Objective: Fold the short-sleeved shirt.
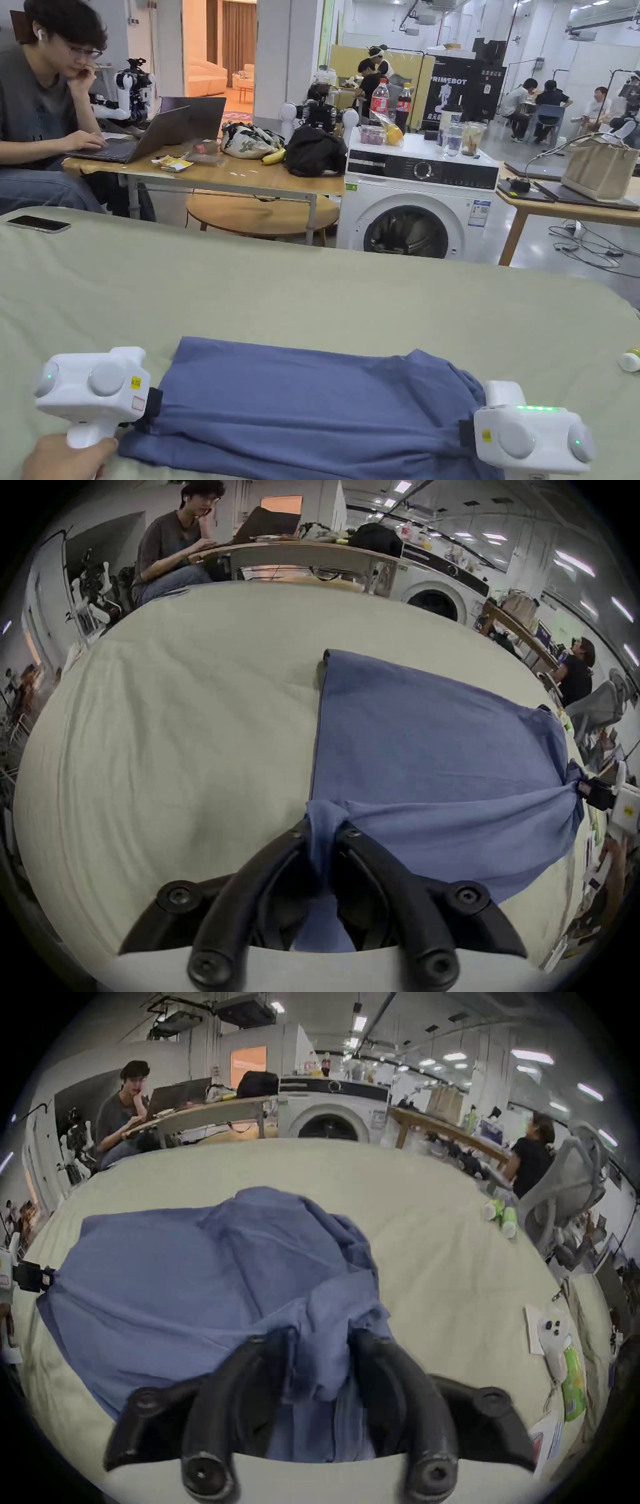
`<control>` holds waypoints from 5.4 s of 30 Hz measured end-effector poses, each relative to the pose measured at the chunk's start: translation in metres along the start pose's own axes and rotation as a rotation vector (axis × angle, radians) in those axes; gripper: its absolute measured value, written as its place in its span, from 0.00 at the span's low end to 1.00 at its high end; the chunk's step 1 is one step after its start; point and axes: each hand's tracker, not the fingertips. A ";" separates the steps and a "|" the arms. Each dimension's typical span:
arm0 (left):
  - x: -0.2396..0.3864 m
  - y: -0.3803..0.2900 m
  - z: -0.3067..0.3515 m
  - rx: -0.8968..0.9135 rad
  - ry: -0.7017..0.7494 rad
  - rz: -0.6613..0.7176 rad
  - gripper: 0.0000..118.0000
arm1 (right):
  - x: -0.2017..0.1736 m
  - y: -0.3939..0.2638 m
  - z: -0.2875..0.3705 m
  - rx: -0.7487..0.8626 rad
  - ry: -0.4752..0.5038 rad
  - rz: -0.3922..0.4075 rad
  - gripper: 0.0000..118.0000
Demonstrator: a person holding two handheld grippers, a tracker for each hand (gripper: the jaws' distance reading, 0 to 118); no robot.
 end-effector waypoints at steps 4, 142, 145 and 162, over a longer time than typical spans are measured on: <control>0.003 -0.008 0.017 0.076 -0.040 -0.042 0.32 | -0.008 -0.005 0.027 0.136 -0.033 -0.044 0.51; 0.031 0.046 -0.024 -0.062 0.039 -0.181 0.00 | -0.030 -0.029 0.097 0.214 -0.021 -0.044 0.00; 0.027 0.041 -0.006 -0.005 -0.002 -0.151 0.00 | -0.012 0.001 0.076 0.141 0.001 -0.084 0.00; 0.019 0.017 0.037 0.131 -0.050 -0.118 0.00 | 0.032 0.059 -0.082 -0.262 0.048 -0.086 0.00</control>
